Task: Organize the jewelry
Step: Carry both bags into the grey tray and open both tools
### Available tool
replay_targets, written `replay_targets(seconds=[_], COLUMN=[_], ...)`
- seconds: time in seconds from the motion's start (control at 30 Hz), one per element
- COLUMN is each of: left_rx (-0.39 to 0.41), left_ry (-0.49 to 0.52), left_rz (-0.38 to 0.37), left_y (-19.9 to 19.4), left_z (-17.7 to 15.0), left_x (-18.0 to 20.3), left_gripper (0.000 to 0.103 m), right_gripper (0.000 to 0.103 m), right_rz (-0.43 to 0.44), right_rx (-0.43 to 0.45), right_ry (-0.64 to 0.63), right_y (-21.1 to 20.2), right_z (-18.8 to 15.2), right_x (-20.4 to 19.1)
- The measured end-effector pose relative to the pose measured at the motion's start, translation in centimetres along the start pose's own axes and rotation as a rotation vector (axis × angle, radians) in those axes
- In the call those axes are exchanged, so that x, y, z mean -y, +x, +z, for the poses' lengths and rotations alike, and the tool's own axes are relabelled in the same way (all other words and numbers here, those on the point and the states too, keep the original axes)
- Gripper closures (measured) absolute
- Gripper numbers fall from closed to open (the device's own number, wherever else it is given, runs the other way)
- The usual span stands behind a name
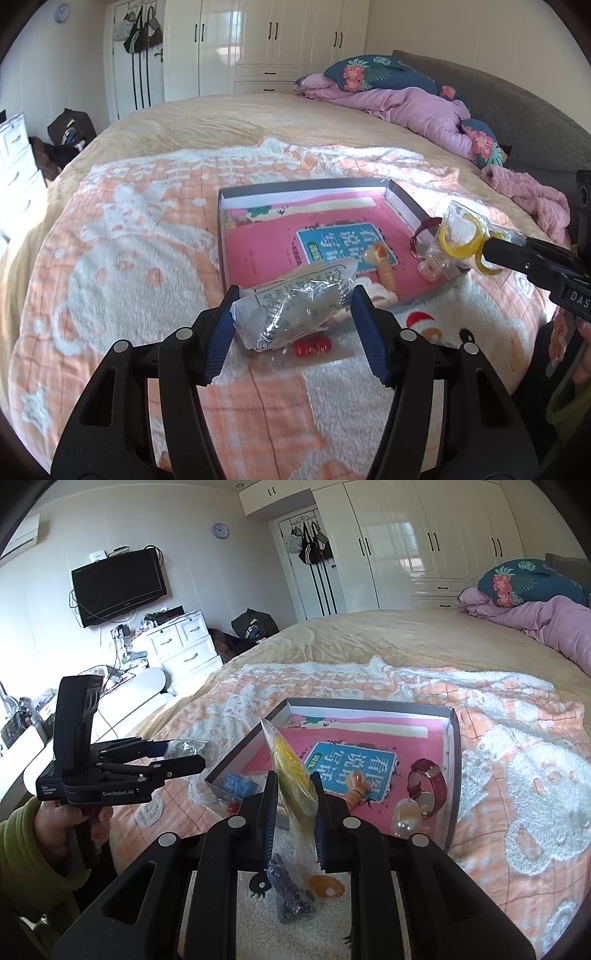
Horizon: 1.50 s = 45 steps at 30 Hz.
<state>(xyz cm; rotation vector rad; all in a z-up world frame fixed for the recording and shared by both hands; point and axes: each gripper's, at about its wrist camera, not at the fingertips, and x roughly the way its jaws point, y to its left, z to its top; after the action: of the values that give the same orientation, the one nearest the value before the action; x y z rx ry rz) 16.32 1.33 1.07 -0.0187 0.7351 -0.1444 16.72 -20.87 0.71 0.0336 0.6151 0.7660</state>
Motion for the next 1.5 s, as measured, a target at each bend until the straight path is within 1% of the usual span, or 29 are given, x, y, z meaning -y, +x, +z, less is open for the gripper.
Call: replay_targets(seconds=[0.47,1.03,1.27,1.5], left_rx=[0.003,-0.017,-0.04,-0.067], left_ry=[0.021,0.026,0.032,0.022], left_rz=[-0.013,-0.011,-0.006,-0.02], left_y=[2.1,4.4,6.0,8.3], left_z=[2.2,2.8,3.0,2.8], left_x=[0.5,0.3,0.1,-0.4], left_gripper=[0.051,0.051,0.051,0.051], right_gripper=[0.086,0.086,0.086,0.086], right_rz=[-0.003,-0.021,-0.036,-0.063], right_rx=[0.02,0.024,0.014,-0.027], right_ry=[0.003,0.003,0.02,0.069], right_y=[0.8,1.6,2.9,5.4], right_z=[1.4,2.0,2.4,2.1], right_x=[0.5,1.2,2.0,3.8])
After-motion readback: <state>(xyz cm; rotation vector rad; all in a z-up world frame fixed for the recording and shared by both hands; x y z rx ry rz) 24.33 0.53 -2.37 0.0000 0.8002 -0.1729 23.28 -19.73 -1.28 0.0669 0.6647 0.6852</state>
